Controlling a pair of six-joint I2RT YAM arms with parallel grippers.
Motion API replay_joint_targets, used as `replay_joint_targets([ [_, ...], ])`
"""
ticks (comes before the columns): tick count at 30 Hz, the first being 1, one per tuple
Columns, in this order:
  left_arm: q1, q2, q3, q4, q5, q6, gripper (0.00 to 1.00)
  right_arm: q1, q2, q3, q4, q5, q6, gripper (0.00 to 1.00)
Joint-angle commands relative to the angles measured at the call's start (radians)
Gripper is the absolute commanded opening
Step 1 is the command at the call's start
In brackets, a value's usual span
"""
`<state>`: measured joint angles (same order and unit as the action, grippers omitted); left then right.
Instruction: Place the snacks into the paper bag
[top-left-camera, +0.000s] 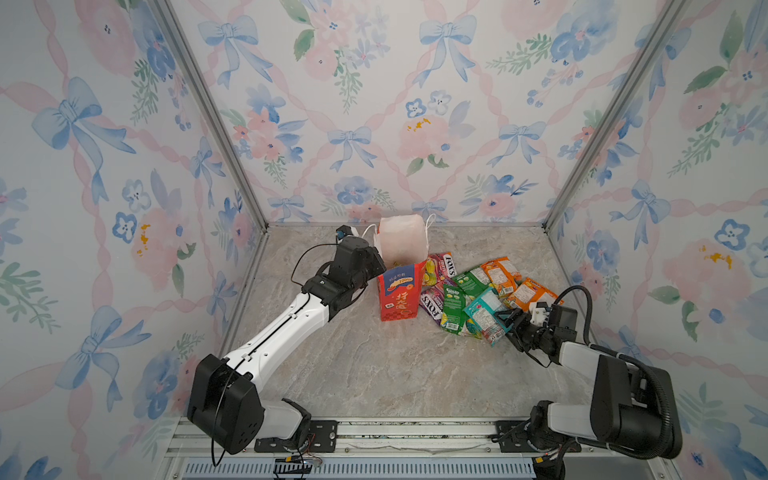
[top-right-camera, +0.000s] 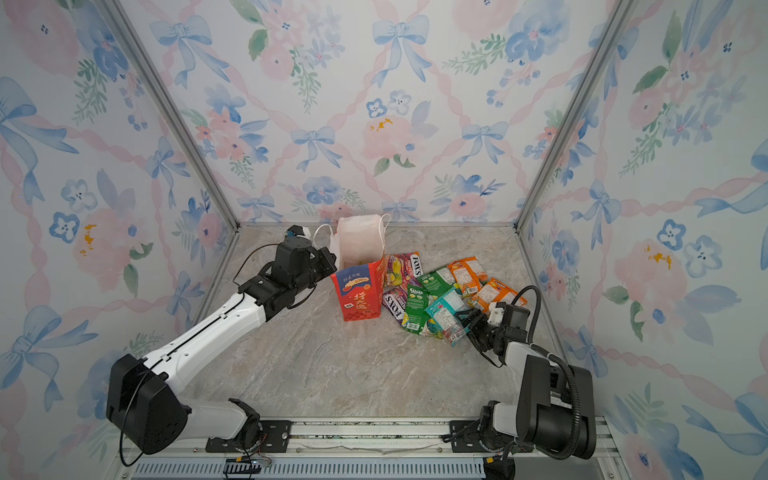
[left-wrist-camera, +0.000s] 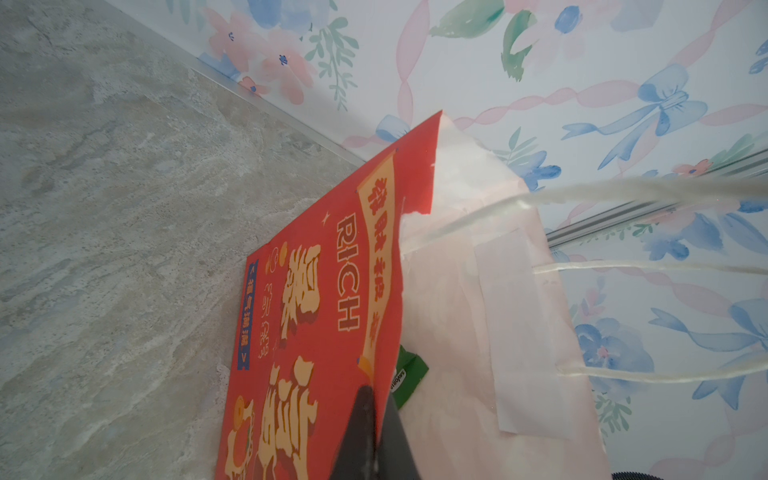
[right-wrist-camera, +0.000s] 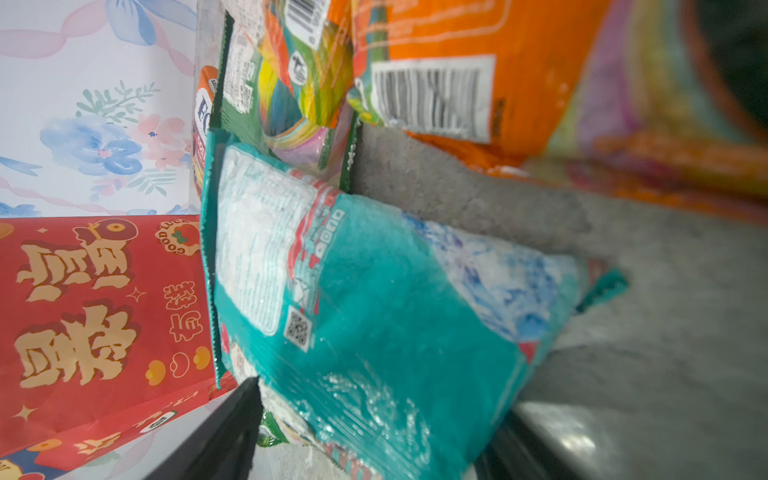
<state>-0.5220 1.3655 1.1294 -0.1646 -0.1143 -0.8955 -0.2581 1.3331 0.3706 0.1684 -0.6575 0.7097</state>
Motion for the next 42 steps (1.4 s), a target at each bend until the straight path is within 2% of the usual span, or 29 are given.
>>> replay_joint_targets([
  [1,0.008,0.015,-0.011,-0.007,0.005,-0.003,0.0,0.008,0.011,-0.013,-0.129,0.059,-0.025,0.69],
  [6,0.008,0.01,-0.014,-0.007,0.003,-0.003,0.0,0.008,0.015,-0.013,-0.122,0.049,-0.029,0.53],
  [17,0.008,0.002,-0.024,-0.007,-0.003,-0.003,0.0,0.005,-0.013,-0.009,-0.143,0.048,-0.04,0.35],
  [24,0.01,-0.008,-0.032,-0.008,-0.005,-0.005,0.0,0.003,-0.019,-0.009,-0.144,0.048,-0.045,0.17],
  [33,0.016,-0.015,-0.039,-0.007,-0.004,-0.005,0.0,-0.005,-0.045,0.003,-0.17,0.044,-0.054,0.01],
  [42,0.013,-0.019,-0.038,0.006,0.027,-0.008,0.0,-0.012,-0.124,0.046,-0.246,0.027,-0.079,0.0],
])
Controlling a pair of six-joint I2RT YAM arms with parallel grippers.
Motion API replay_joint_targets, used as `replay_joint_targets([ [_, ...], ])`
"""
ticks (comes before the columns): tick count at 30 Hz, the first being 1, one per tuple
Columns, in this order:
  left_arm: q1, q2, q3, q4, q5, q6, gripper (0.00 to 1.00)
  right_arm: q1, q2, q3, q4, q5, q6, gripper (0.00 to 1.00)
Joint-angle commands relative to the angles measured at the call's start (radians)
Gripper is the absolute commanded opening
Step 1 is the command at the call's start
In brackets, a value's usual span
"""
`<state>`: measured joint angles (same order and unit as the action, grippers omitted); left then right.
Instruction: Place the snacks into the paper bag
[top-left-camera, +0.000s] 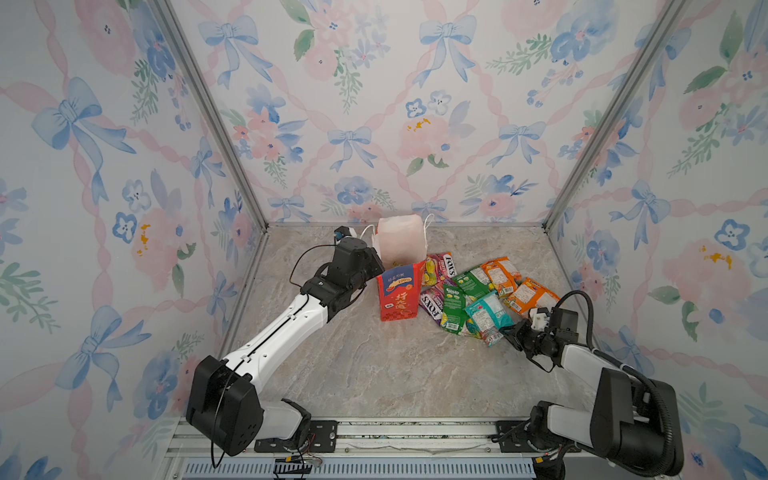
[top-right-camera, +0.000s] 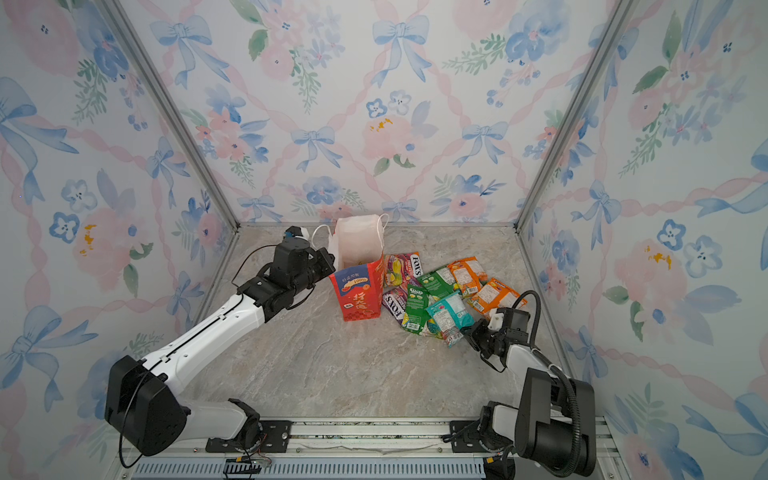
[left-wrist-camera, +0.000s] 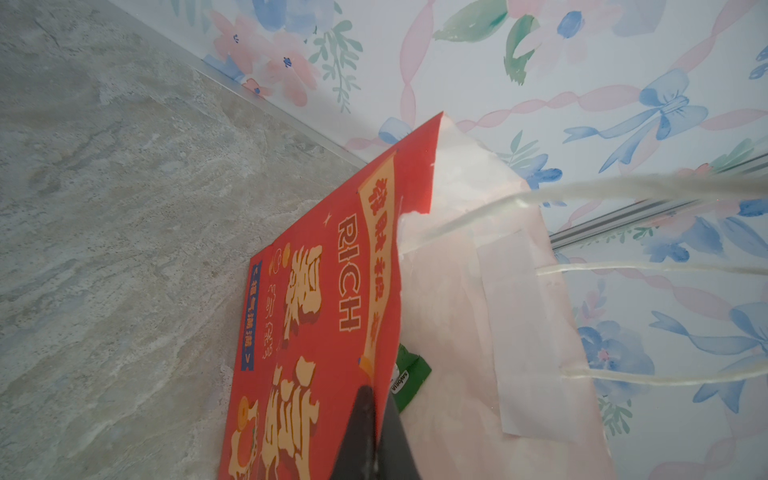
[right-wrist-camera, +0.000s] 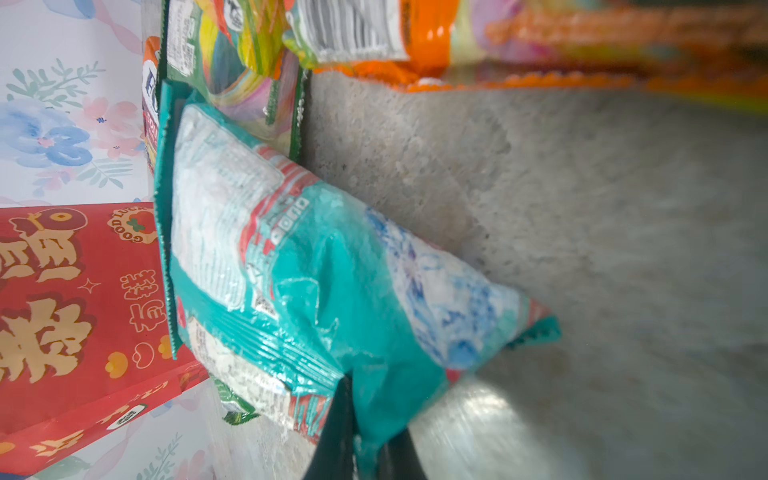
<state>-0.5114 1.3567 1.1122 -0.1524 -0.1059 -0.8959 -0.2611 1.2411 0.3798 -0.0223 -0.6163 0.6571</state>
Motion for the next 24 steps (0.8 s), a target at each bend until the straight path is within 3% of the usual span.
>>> replay_joint_targets([
  [1,0.001,-0.008,-0.02,-0.006,0.019,-0.008,0.0,-0.009,-0.041,0.042,-0.058,-0.021,-0.052,0.0],
  [10,0.001,-0.011,-0.021,-0.004,0.022,-0.008,0.0,-0.013,-0.115,0.073,-0.056,-0.09,-0.056,0.0],
  [24,0.002,-0.017,-0.019,-0.001,0.031,-0.008,0.0,-0.023,-0.255,0.257,-0.207,-0.202,-0.039,0.0],
])
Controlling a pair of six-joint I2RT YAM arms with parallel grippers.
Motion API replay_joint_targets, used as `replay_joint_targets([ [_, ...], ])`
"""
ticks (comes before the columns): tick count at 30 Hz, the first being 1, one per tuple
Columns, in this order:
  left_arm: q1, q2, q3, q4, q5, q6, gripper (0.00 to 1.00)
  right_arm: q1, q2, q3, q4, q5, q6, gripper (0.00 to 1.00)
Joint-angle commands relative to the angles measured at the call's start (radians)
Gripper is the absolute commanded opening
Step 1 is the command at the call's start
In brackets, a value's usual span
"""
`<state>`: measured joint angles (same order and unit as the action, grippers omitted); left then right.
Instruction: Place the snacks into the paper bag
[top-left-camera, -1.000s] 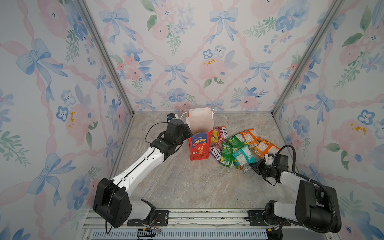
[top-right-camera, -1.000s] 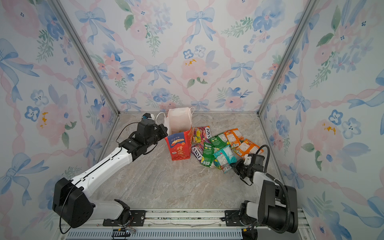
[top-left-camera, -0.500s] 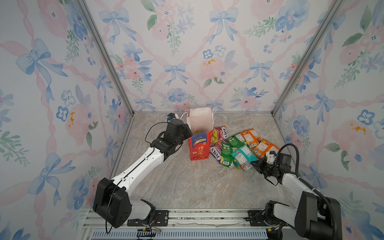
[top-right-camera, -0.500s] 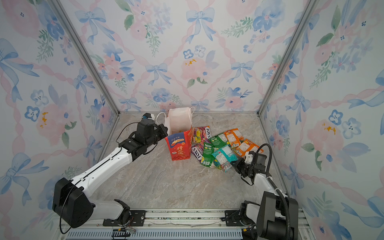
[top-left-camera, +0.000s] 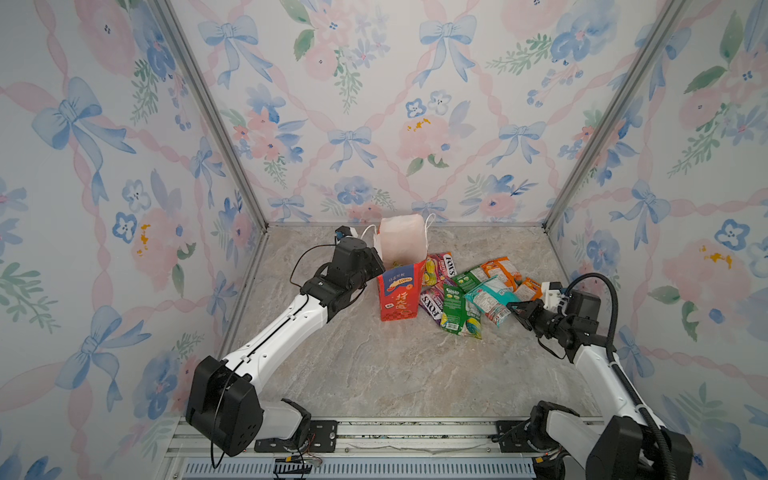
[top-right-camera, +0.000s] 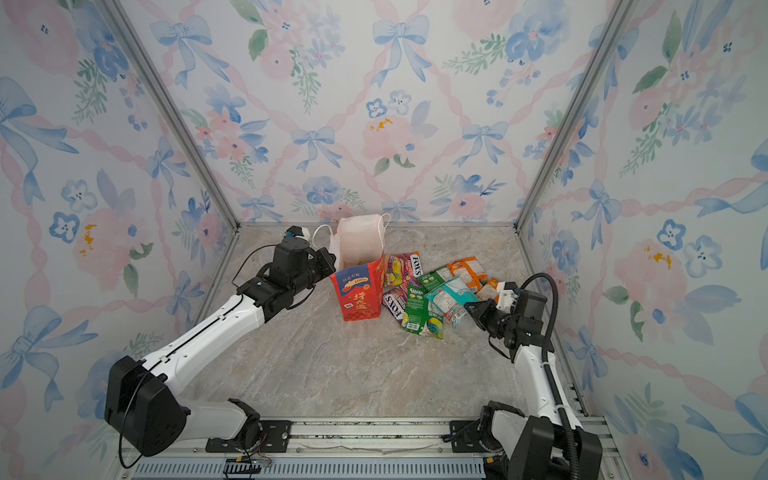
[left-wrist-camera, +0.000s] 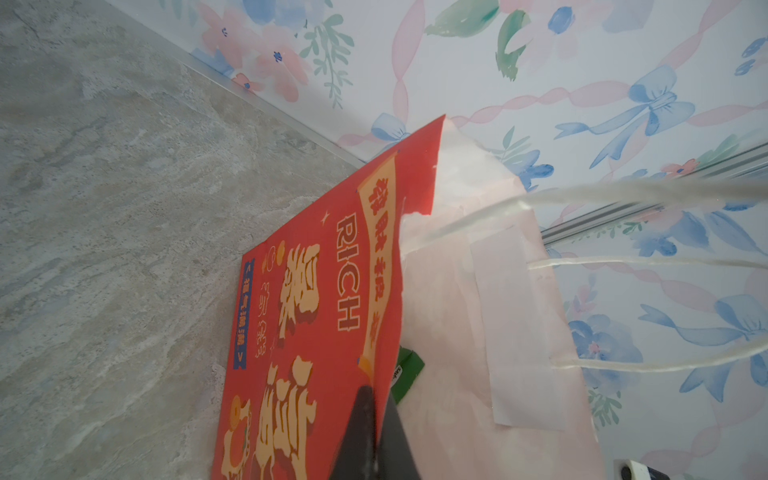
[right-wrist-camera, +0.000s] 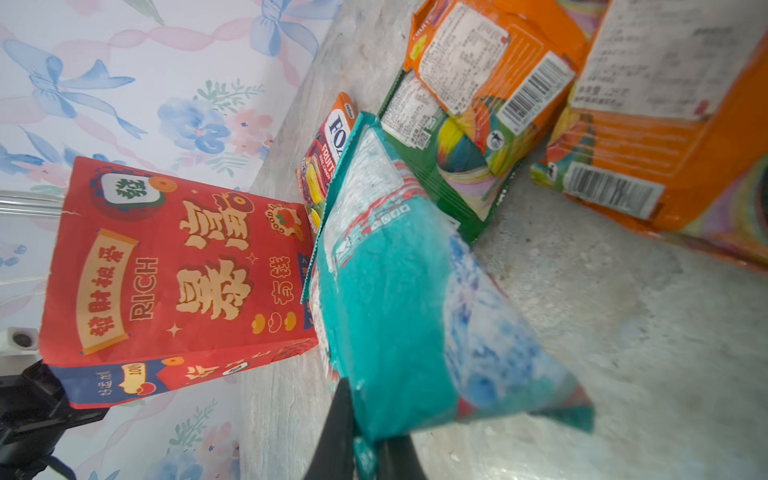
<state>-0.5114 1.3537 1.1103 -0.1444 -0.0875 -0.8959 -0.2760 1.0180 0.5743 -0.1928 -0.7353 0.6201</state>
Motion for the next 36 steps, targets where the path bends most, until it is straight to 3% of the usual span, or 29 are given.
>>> replay_joint_targets([
  [1,0.001,-0.013,-0.016,-0.008,0.013,-0.008,0.0,-0.01,-0.039,0.071,-0.041,-0.094,-0.002,0.0],
  [7,0.001,-0.008,-0.01,-0.008,0.015,-0.008,0.0,-0.009,-0.093,0.172,-0.084,-0.15,0.051,0.0],
  [18,0.002,-0.005,-0.001,-0.003,0.021,-0.009,0.0,0.086,-0.074,0.602,-0.267,-0.128,0.021,0.0],
  [22,0.002,-0.002,0.01,0.0,0.025,-0.008,0.0,0.198,-0.004,0.784,-0.327,-0.067,0.011,0.0],
  [27,0.001,0.005,0.023,0.002,0.029,-0.008,0.0,0.379,0.12,1.009,-0.432,0.094,-0.092,0.0],
  [36,-0.003,0.025,0.033,0.008,0.036,-0.009,0.0,0.629,0.301,1.245,-0.521,0.299,-0.189,0.0],
])
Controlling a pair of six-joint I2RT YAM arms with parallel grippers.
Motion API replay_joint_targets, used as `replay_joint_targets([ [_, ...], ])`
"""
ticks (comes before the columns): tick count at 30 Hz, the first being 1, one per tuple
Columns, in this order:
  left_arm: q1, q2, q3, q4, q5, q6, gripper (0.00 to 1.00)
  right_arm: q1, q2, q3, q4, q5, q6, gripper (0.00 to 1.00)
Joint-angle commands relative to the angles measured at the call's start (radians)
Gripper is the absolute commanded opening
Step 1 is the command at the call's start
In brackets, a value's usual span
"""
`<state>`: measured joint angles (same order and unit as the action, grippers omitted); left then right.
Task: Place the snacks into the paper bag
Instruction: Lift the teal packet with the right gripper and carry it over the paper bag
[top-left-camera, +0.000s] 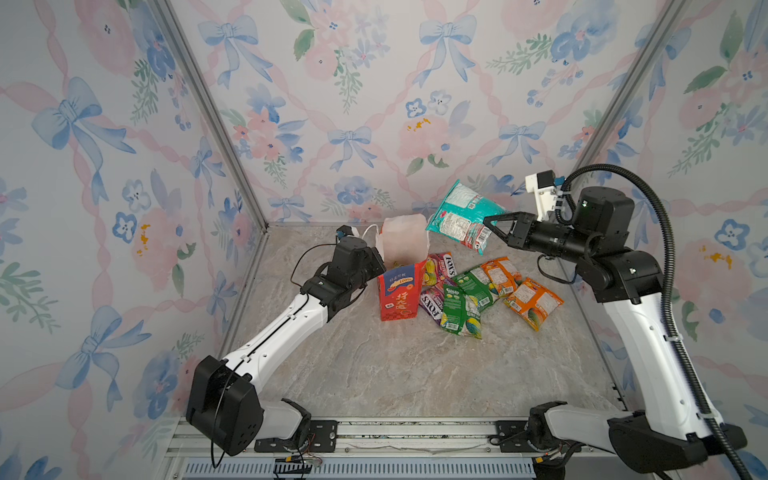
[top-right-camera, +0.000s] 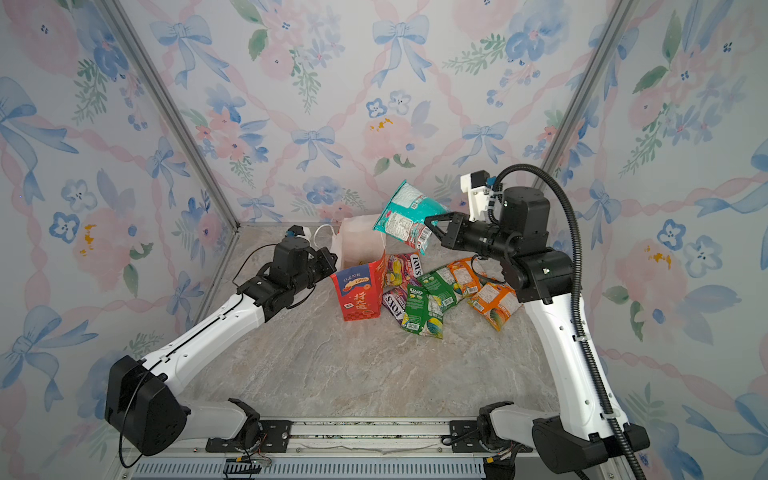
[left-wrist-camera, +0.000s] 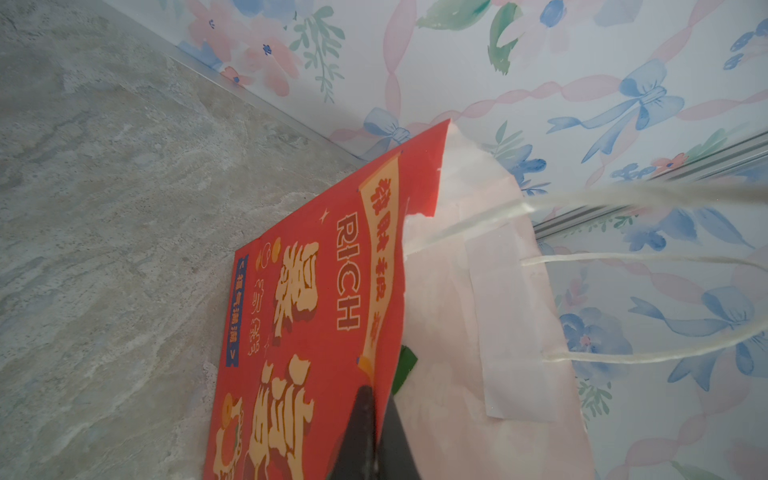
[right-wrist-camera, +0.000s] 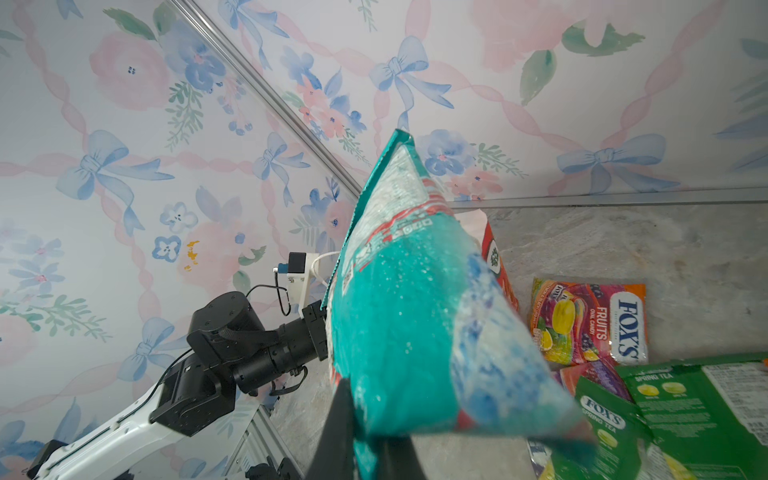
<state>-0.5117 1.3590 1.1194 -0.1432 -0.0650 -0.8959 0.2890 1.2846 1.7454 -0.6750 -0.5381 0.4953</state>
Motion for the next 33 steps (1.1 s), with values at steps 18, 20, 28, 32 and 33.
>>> replay_joint_targets([
  [18,-0.002,0.016,0.022,0.01,0.011,-0.006,0.0,0.317,0.435,0.479,-0.291,0.398,-0.246,0.0],
  [20,-0.002,0.014,0.021,0.011,0.011,-0.006,0.0,0.322,0.457,0.506,-0.308,0.405,-0.256,0.0],
  [28,-0.003,0.003,0.013,0.011,0.007,-0.009,0.0,0.356,0.533,0.62,-0.415,0.496,-0.307,0.0],
  [32,-0.002,0.003,0.013,0.01,0.01,-0.012,0.0,0.376,0.567,0.652,-0.438,0.522,-0.317,0.0],
  [33,-0.002,0.002,0.015,0.011,0.01,-0.012,0.0,0.379,0.576,0.662,-0.447,0.528,-0.318,0.0],
])
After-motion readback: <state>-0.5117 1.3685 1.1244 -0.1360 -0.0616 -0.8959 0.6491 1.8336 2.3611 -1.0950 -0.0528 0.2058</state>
